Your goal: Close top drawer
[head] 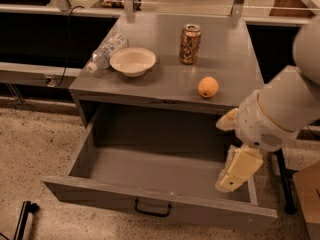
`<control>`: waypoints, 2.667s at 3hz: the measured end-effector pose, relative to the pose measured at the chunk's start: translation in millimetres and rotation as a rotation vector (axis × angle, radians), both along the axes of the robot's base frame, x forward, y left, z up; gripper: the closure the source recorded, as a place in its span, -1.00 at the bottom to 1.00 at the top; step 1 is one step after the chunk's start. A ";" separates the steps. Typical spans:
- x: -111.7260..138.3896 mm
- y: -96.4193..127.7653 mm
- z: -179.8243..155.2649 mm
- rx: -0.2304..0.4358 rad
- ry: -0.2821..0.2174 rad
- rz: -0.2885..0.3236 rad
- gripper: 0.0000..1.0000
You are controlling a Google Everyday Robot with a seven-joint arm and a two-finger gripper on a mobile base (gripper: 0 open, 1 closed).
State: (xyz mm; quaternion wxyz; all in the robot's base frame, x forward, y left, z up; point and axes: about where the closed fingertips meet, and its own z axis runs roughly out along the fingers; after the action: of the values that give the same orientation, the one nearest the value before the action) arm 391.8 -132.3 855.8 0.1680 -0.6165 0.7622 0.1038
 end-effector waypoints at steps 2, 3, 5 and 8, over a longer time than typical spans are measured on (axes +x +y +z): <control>-38.3 2.5 -53.2 0.083 -0.032 0.003 0.28; -37.7 6.5 -67.5 0.065 -0.011 -0.022 0.78; -66.3 21.5 -150.8 0.133 -0.027 -0.096 1.00; -68.0 17.9 -208.6 0.159 -0.055 -0.177 1.00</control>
Offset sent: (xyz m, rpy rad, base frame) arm -0.0274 0.0055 -0.0231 0.0568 0.0025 0.0010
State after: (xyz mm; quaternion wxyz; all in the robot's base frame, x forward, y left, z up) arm 323.9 -114.4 647.2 0.2455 -0.5339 0.7983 0.1317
